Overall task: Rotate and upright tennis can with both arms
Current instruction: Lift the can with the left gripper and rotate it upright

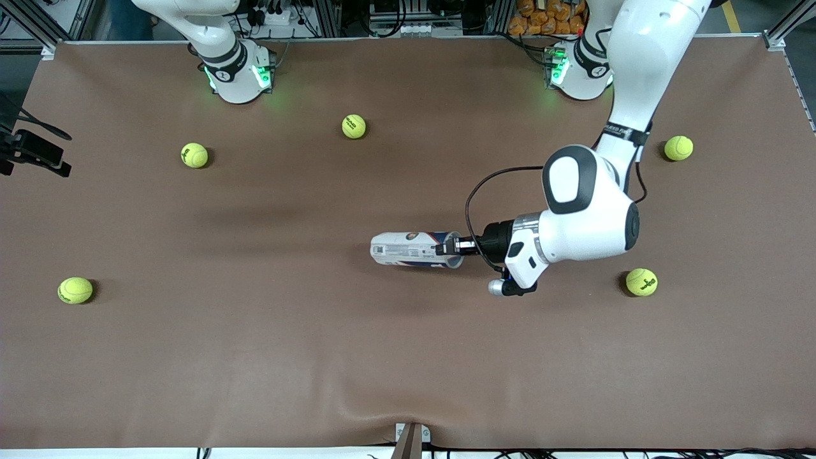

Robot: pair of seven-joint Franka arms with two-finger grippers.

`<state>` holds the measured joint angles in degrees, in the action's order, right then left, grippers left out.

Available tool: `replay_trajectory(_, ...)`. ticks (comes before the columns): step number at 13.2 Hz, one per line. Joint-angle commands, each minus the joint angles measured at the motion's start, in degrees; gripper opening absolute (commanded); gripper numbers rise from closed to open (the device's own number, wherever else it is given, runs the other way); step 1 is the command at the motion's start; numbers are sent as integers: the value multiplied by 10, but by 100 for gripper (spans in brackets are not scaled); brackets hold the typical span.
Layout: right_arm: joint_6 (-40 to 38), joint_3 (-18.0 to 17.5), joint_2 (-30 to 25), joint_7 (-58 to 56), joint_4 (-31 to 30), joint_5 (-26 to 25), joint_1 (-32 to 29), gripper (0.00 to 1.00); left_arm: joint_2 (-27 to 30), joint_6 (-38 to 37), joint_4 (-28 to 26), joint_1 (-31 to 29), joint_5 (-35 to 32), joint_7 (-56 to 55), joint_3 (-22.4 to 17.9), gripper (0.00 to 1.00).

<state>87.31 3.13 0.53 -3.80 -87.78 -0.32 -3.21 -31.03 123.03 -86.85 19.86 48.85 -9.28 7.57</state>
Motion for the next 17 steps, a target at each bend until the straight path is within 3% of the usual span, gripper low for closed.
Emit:
replay_trajectory(1,1,-2,-6,10,-1,3,0,100,2,-2,29,16,-101,-75,1,0)
replay_trajectory(8,1,-2,-6,10,-1,3,0,100,34,-42,50,114,-439,-223,3,0)
replay_trajectory(11,1,-2,-6,10,-1,3,0,100,20,-42,49,162,-521,-258,2,0)
replay_trajectory(15,1,-2,-6,10,-1,3,0,100,-2,-42,47,207,-567,-267,1,0)
replay_trajectory(16,1,-2,-6,9,-1,3,0,100,-8,-42,47,211,-576,-268,2,4)
replay_trajectory(17,1,-2,-6,10,-1,3,0,100,-11,-42,47,212,-583,-268,2,18)
